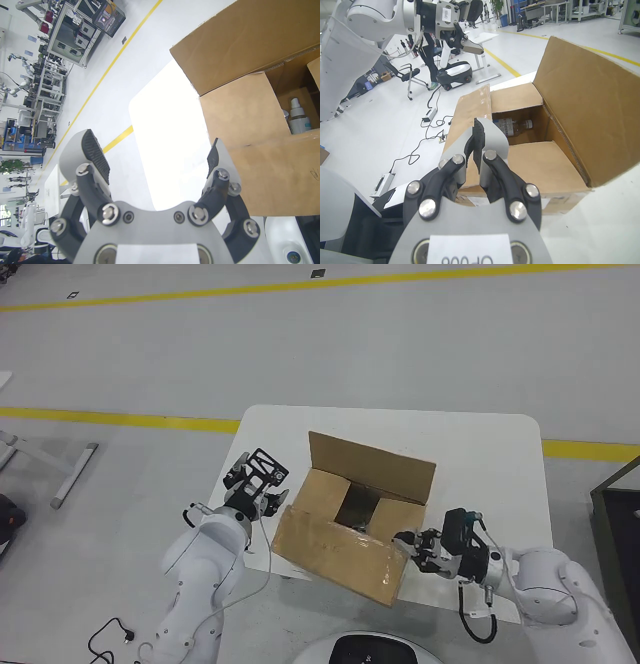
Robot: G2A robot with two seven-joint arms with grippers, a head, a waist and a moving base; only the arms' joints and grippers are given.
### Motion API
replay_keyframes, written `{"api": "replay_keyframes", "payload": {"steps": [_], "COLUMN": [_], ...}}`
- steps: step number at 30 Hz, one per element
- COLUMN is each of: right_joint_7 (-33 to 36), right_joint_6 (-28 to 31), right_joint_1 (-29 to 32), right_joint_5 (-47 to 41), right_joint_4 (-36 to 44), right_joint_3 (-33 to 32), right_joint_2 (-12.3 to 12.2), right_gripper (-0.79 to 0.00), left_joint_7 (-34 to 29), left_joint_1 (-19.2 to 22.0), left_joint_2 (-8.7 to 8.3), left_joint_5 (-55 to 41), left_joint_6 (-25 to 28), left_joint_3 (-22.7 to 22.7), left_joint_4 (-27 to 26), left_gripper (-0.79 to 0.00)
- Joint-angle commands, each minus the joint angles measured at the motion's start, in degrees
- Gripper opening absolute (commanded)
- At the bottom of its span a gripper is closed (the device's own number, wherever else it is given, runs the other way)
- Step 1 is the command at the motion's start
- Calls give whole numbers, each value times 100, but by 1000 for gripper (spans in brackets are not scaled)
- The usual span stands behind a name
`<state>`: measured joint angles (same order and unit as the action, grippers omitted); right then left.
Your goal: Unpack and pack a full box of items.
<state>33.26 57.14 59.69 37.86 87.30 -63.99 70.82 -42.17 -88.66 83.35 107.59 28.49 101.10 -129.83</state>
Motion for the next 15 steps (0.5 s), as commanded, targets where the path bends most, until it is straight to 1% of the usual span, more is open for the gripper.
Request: {"api": "replay_keyframes", "payload": {"steps": [1,2,3,4,6,7,8,10,11,13,15], "right_joint_7": [66,93,83,77,106,111,113,131,176,327,458], "right_joint_6": [-64,-122,-168,-203,-208,-224,-241,-284,-308,-349,-363], "right_joint_1": [22,46,84,120,171,193,209,243,252,247,238], "right_joint_5": [-75,-88,-148,-185,-210,-229,-254,-358,-418,-483,-589], "right_joint_4": [-42,-57,-73,-89,-104,-113,-121,-154,-169,-187,-197], "right_joint_3": [-12,-35,-59,-89,-125,-141,-158,-178,-174,-144,-84], "right_joint_2": [-26,-42,-55,-70,-101,-114,-127,-150,-162,-186,-204], "right_gripper": [-637,-551,-489,-400,-409,-394,-302,-256,-215,-172,-179], "left_joint_7": [23,34,41,42,40,35,25,38,41,42,42], "left_joint_1": [-8,-9,-12,-17,-25,-29,-34,-43,-51,-56,-56], "left_joint_2": [-13,-19,-26,-31,-42,-47,-53,-63,-69,-72,-72], "left_joint_5": [9,12,22,17,10,7,22,34,48,53,53], "left_joint_6": [-24,-40,-49,-65,-84,-100,-111,-143,-154,-163,-163], "left_joint_3": [9,13,12,12,13,13,12,-4,-15,-23,-23], "left_joint_4": [7,7,8,11,9,9,10,11,4,0,0], "left_gripper": [0,0,0,0,0,0,0,0,0,0,0]}}
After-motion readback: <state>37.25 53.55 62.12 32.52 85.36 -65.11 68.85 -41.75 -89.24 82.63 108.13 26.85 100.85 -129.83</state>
